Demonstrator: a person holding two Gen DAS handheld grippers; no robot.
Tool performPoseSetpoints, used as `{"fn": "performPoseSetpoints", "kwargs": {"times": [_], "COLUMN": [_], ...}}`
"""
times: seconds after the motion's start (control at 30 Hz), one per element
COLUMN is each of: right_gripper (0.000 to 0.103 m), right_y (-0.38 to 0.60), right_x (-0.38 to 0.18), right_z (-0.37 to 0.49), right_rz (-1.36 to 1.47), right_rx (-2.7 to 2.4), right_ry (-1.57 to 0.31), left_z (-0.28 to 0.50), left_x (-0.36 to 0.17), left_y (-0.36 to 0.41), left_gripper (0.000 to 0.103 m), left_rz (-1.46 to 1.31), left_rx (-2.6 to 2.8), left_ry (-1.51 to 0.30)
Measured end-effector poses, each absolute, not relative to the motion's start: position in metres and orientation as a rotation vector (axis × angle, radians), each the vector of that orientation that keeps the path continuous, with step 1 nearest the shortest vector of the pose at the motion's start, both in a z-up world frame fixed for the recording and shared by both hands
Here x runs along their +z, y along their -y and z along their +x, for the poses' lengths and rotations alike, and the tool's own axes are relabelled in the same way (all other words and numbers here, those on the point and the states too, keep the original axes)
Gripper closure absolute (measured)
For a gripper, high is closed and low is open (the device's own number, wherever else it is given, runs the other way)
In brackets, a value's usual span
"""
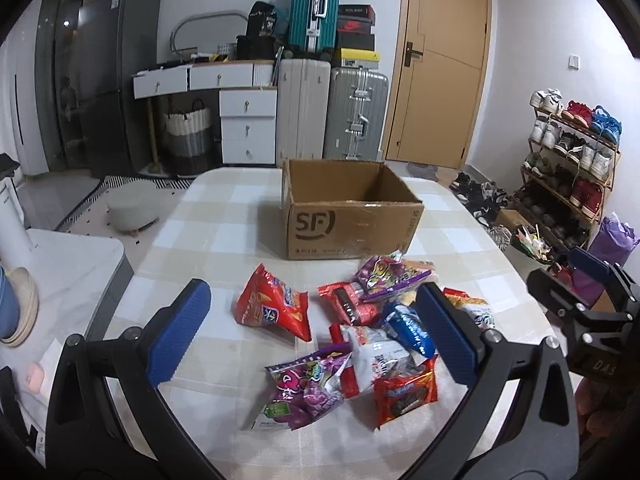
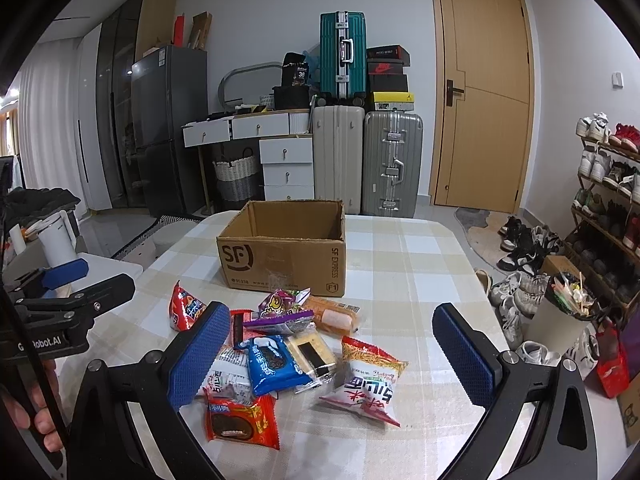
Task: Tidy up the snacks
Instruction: 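Grasp the purple candy bag with the left tool while the right tool grasps the white noodle-snack bag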
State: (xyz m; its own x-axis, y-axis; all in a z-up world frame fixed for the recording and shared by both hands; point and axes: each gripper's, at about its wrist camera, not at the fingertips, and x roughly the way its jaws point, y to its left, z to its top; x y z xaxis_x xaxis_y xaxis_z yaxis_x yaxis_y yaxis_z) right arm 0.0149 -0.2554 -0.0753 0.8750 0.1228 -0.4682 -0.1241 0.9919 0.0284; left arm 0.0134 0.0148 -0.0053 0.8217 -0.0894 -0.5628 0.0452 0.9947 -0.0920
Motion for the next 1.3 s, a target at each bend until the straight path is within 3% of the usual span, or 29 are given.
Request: {"fn": "performPoseSetpoints", "kwargs": {"times": [0.6, 0.87, 0.93, 1.2, 1.3], "right_gripper": [0.000, 0.000, 0.000, 0.000, 0.000], "right_y": [0.266, 0.275, 0.278, 0.292, 0.294], "right_x": [-0.143, -0.170, -0.176, -0.190, -0.190], "right_z": [0.036, 0.051, 0.053, 0.057, 0.055], "right_rz": [0.112, 0.161, 0.171, 0.229, 0.229], "right_rx": [0.269, 0.290, 0.289, 0.269, 0.259], "right_ry": [-0.637, -0.692, -0.704, -0.748, -0.749], "left_z": [0.075, 0.078, 0.076, 0.067, 0.065], "left_x": [-0.135, -0.160, -0.161, -0.159, -0.160], "left_y": [-0.051, -0.044, -0.041, -0.056, -0.063], "left_gripper": [0.001, 0.020, 0.032, 0.045, 0.045], "left_rz": [-0.206, -0.235, -0.205, -0.268, -0.286], "left_rx": [-0.200, -0.262, -0.261, -0.293, -0.303], "left_ry": [-0.986, -1.031, -1.017, -0.976, -0.968]}}
